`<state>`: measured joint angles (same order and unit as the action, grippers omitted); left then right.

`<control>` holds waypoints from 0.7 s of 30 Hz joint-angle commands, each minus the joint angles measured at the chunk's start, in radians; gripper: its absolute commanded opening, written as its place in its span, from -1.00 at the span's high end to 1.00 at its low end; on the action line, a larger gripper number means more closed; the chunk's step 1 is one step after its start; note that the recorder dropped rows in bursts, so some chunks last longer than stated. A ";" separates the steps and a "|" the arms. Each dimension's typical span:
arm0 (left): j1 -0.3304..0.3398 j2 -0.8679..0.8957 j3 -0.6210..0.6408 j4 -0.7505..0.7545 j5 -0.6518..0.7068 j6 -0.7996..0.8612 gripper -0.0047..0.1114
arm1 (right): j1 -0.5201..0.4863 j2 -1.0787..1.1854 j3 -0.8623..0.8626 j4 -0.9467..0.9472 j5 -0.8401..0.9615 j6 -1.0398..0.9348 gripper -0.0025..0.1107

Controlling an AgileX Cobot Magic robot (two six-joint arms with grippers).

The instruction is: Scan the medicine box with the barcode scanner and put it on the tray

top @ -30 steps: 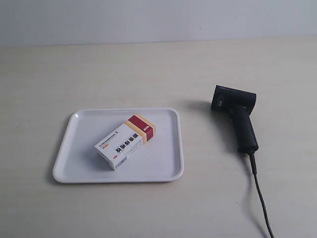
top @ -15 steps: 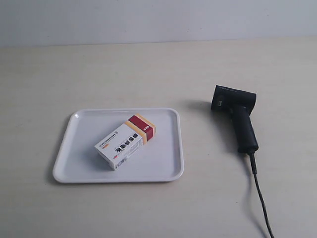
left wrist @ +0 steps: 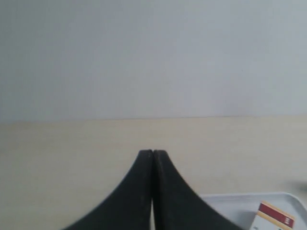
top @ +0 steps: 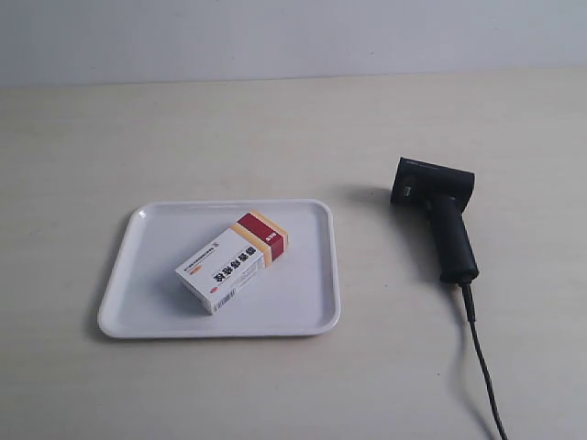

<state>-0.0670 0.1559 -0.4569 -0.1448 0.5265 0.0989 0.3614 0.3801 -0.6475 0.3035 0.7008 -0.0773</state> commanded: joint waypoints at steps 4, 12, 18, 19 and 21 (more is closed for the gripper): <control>0.048 -0.156 0.273 0.099 -0.168 -0.112 0.92 | -0.001 -0.005 0.005 0.006 -0.015 0.000 0.96; 0.048 -0.156 0.457 0.169 -0.266 -0.099 0.92 | -0.001 -0.005 0.005 0.006 -0.015 0.000 0.96; 0.048 -0.156 0.457 0.210 -0.157 -0.108 0.92 | -0.001 -0.005 0.005 0.006 -0.015 0.000 0.96; 0.048 -0.156 0.457 0.210 -0.157 -0.108 0.92 | -0.001 -0.005 0.005 0.006 -0.015 0.000 0.96; 0.048 -0.156 0.457 0.210 -0.157 -0.108 0.92 | -0.001 -0.005 0.005 0.006 -0.015 0.000 0.96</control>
<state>-0.0221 0.0050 -0.0031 0.0603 0.3670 0.0000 0.3614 0.3801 -0.6475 0.3035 0.7008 -0.0773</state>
